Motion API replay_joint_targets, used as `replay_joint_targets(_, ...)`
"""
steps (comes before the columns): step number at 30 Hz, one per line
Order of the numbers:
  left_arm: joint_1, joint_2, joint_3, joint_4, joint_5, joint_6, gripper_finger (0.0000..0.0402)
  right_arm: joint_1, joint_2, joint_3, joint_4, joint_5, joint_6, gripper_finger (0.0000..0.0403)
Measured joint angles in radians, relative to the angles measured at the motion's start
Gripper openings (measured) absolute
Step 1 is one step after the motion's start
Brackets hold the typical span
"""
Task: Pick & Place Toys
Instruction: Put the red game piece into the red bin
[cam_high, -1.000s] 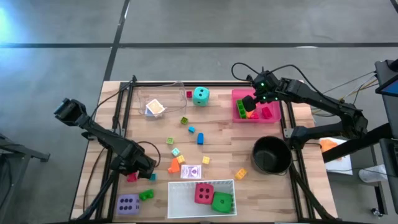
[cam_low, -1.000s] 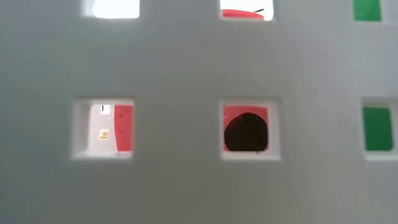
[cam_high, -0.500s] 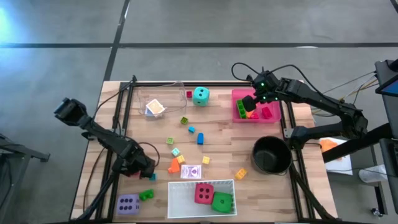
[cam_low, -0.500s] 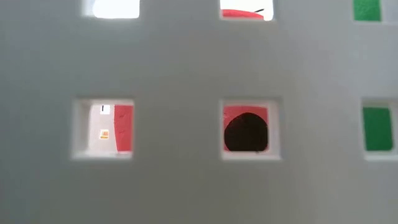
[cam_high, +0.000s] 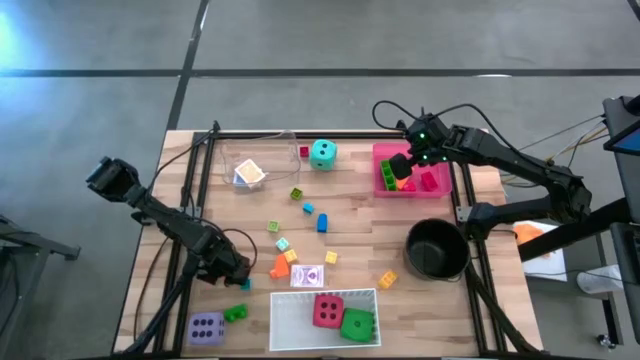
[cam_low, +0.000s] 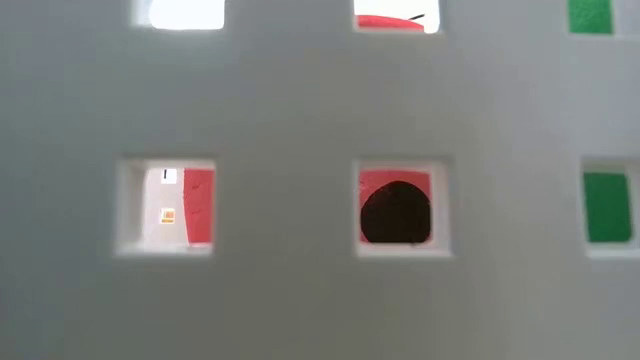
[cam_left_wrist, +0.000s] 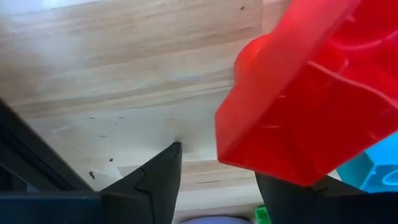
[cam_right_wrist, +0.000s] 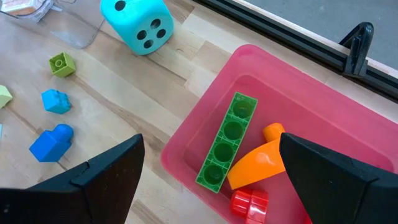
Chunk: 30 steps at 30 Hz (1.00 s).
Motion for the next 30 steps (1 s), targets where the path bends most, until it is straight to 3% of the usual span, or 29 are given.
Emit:
replay_joint_targets(10, 0.001, -0.019, -0.003, 0.001, -0.035, -0.009, 0.0204, 0.0, 0.0, 0.0, 0.0, 0.0, 0.0, 0.0366)
replay_joint_targets(22, 0.005, -0.025, -0.005, 0.034, -0.033, -0.035, 0.0339, 0.0, 0.0, 0.0, 0.0, 0.0, 0.0, 0.0366)
replay_joint_targets(30, 0.005, -0.056, 0.034, -0.053, -0.091, 0.043, 0.0363, 0.0, 0.0, 0.0, 0.0, 0.0, 0.0, 0.0366)
